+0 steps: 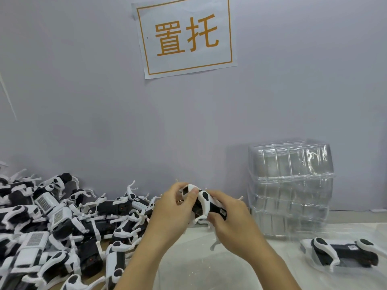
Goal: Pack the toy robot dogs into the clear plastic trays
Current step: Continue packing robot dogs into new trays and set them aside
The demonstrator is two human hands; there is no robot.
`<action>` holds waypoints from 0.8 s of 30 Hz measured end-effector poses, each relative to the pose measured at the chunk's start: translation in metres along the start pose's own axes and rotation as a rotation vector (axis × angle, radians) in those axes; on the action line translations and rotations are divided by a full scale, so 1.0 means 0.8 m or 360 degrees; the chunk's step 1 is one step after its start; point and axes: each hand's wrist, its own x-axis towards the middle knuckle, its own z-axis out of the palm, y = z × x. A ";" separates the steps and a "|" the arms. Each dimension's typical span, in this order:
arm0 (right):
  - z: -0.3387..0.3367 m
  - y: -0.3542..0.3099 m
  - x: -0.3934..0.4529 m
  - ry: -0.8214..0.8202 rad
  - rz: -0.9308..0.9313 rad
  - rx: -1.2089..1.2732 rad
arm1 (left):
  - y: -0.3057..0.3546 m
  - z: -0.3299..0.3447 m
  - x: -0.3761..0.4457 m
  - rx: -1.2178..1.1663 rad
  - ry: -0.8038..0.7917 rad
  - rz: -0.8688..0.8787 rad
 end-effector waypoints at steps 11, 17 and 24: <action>-0.016 0.014 0.004 -0.0015 0.0222 0.0027 | -0.108 0.007 -0.045 0.0088 0.0133 -0.0384; -0.013 0.018 0.002 -0.0086 0.0215 -0.0057 | -0.129 0.008 -0.033 -0.0293 0.0204 -0.0630; -0.003 0.011 -0.002 -0.0271 0.0198 -0.0070 | -0.140 0.001 -0.028 -0.0504 0.0195 -0.0772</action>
